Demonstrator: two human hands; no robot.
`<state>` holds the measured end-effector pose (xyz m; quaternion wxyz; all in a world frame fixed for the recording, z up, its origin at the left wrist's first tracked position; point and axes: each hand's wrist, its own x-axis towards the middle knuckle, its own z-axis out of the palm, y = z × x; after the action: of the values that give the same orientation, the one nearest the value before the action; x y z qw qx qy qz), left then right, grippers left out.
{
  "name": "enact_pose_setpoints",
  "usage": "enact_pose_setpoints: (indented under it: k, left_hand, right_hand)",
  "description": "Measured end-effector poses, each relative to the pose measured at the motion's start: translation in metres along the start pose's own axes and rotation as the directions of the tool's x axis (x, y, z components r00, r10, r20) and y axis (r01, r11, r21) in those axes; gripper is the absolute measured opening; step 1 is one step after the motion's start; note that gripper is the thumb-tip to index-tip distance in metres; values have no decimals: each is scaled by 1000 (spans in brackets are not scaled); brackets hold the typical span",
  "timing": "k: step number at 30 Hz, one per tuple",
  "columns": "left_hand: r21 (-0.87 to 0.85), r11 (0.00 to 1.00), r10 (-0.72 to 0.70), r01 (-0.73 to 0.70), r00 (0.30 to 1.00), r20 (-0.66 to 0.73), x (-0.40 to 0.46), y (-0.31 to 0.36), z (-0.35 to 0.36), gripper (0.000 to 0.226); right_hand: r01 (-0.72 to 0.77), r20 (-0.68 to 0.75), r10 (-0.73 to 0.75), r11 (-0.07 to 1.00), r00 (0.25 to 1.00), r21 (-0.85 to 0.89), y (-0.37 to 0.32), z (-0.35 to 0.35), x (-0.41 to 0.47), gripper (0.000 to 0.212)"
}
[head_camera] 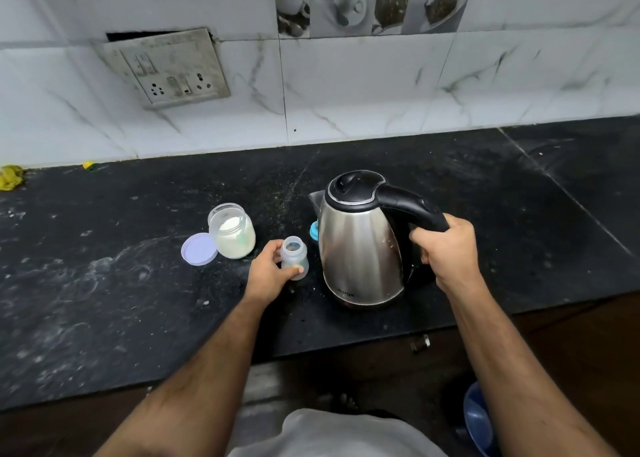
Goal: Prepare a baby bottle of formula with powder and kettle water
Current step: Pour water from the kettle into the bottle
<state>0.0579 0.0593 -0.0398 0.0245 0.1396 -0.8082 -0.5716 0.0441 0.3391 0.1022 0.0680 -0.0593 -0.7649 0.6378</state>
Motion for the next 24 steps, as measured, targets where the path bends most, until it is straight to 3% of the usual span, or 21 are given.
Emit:
enact_pose_setpoints:
  k: [8,11,18,24]
  left_hand:
    - [-53,999,15,-14,999,34,-24,-8,-14,53]
    - [-49,999,0,2,999,41,-27,-14,-21,55]
    - [-59,998,-25,31,995,98,-25,-11,-37,58]
    - [-58,998,-32,39,992,121,-22,-8,-46,66]
  right_hand:
    - [14,31,-12,998,999,-58,9,-4,-28,14]
    - [2,59,2,998,998,-67,7,0,-32,25]
    - [33,130,-17,992,991,-125,-4,8,-25,16]
    - [76,198,-33,973,980,-217,-19,14,-15,29]
